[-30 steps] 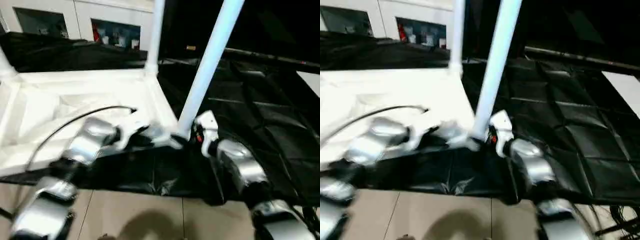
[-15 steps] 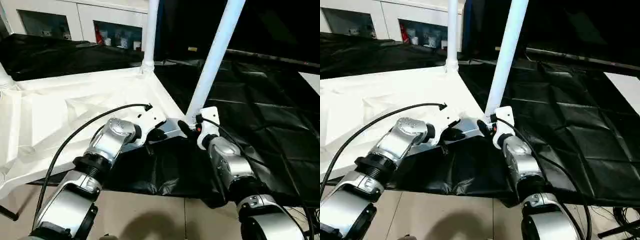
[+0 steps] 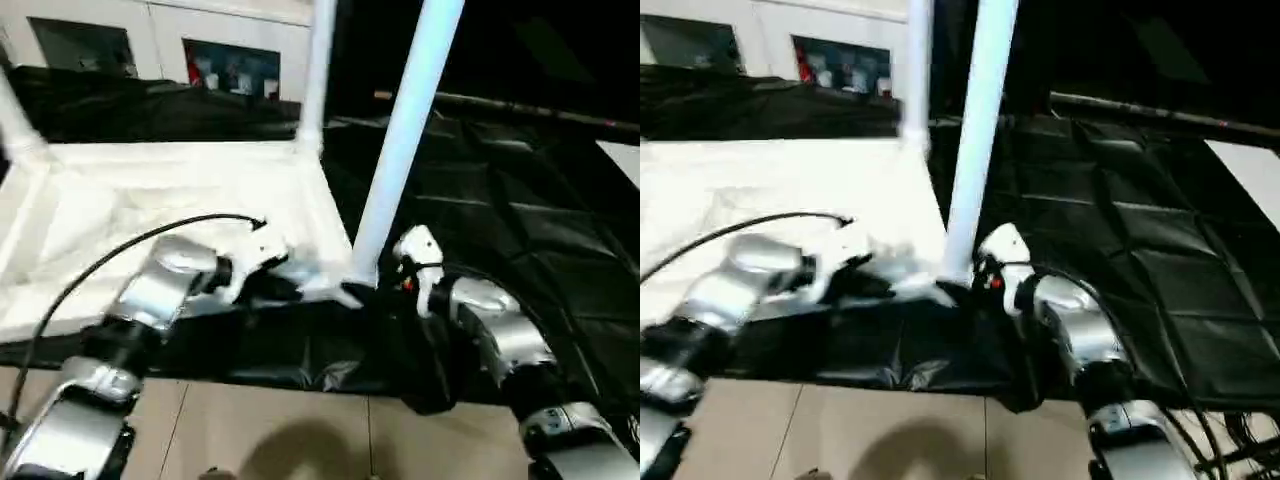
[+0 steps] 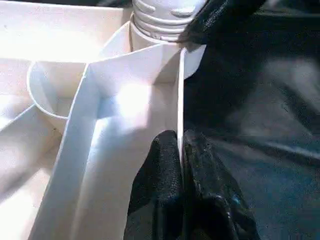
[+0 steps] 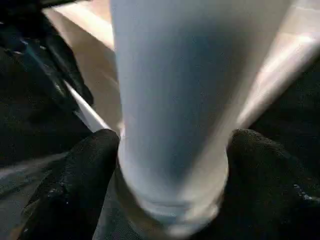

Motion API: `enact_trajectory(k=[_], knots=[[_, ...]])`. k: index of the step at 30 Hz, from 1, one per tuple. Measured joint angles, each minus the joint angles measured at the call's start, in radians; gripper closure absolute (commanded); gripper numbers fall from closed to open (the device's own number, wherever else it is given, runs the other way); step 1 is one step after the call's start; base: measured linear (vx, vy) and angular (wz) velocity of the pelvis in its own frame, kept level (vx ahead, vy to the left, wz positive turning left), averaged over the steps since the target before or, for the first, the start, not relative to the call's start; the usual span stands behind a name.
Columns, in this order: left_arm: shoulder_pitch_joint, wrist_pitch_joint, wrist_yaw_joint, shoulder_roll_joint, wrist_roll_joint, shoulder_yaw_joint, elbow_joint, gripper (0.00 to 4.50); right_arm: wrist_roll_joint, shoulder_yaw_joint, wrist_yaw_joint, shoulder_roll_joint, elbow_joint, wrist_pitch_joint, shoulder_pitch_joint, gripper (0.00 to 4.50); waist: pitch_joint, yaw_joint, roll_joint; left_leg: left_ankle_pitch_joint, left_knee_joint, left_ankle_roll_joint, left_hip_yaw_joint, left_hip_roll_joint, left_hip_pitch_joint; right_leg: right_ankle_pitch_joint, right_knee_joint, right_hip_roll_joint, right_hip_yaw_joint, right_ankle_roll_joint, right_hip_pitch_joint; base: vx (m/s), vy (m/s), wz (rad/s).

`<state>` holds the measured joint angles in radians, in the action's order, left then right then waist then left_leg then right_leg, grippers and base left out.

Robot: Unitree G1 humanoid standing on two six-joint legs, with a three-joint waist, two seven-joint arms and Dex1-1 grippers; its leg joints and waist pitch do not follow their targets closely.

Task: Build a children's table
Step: Rotate leg to tighten

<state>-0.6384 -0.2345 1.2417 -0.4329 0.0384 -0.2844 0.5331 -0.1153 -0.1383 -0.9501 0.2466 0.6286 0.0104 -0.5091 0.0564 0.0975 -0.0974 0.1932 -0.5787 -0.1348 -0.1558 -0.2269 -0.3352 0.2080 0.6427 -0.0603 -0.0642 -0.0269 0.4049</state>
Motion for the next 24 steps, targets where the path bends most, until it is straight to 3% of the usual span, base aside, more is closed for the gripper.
enact_trajectory(k=[12, 22, 24], knots=[[0.016, -0.026, 0.022, -0.019, -0.011, 0.0, -0.038, 4.5, -0.005, -0.015, -0.046, 0.02, -0.009, 0.012, 0.001, 1.61, 0.001, 0.0, -0.002, 0.0, 0.0, 0.0, 0.0, 0.0, -0.002, 0.0, 0.0, 0.0, 0.0, 0.0, 0.001, 0.0, 0.0, 0.0], [0.023, -0.036, 0.027, -0.027, -0.015, 0.002, -0.051, 4.5, -0.009, -0.013, -0.044, 0.013, -0.016, 0.024, 0.003, 1.74, 0.001, -0.004, -0.003, 0.0, 0.0, 0.0, 0.0, 0.0, -0.002, 0.0, 0.0, 0.0, -0.001, 0.0, 0.001, 0.0, 0.0, 0.0], [0.023, -0.037, -0.015, -0.02, -0.006, 0.007, -0.044, 4.5, -0.008, 0.009, 0.034, -0.028, 0.015, 0.023, -0.002, 1.74, 0.0, -0.007, -0.004, 0.0, 0.0, 0.0, 0.0, 0.0, -0.002, 0.0, 0.0, 0.0, -0.001, 0.0, 0.001, 0.0, 0.0, 0.0]])
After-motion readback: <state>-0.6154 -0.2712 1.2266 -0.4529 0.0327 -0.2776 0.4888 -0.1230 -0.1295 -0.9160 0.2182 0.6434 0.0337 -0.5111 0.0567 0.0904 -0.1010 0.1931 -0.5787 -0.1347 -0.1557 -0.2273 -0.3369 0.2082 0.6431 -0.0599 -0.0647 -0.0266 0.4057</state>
